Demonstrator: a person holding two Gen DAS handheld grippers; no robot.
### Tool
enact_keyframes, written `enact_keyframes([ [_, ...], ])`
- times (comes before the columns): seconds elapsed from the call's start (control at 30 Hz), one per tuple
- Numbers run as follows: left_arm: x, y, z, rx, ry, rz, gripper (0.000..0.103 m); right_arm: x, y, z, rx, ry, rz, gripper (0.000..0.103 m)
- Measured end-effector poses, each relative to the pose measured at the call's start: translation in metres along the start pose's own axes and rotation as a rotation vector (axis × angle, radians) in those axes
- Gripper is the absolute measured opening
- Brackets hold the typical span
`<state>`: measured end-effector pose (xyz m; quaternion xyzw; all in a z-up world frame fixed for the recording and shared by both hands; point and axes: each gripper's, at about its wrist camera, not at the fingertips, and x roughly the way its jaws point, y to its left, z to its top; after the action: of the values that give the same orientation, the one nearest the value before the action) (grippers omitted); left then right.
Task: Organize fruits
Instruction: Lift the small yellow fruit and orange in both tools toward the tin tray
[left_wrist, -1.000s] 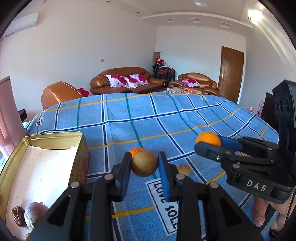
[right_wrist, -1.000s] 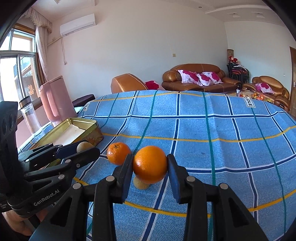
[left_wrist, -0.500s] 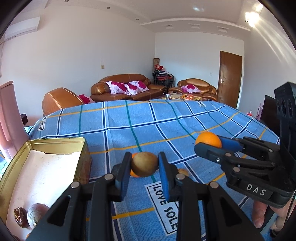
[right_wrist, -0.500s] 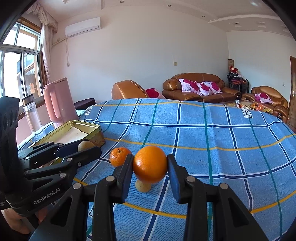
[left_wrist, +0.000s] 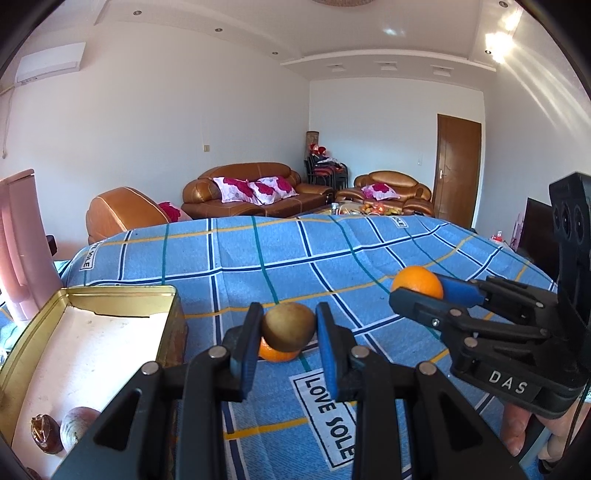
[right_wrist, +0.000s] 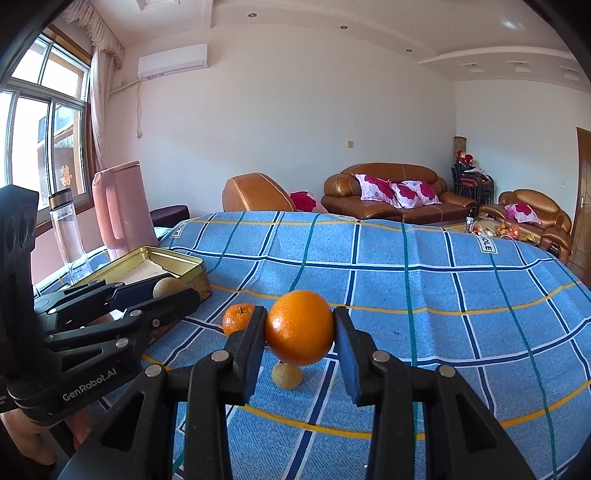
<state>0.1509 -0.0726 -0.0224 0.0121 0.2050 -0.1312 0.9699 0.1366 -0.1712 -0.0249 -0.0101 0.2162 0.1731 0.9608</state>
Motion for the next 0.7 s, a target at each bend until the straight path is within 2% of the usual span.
enact_keyframes([
  [0.7, -0.015, -0.003, -0.003, 0.010, -0.074, 0.020, 0.030, -0.013, 0.013, -0.002, -0.058, -0.062, -0.026, 0.038],
])
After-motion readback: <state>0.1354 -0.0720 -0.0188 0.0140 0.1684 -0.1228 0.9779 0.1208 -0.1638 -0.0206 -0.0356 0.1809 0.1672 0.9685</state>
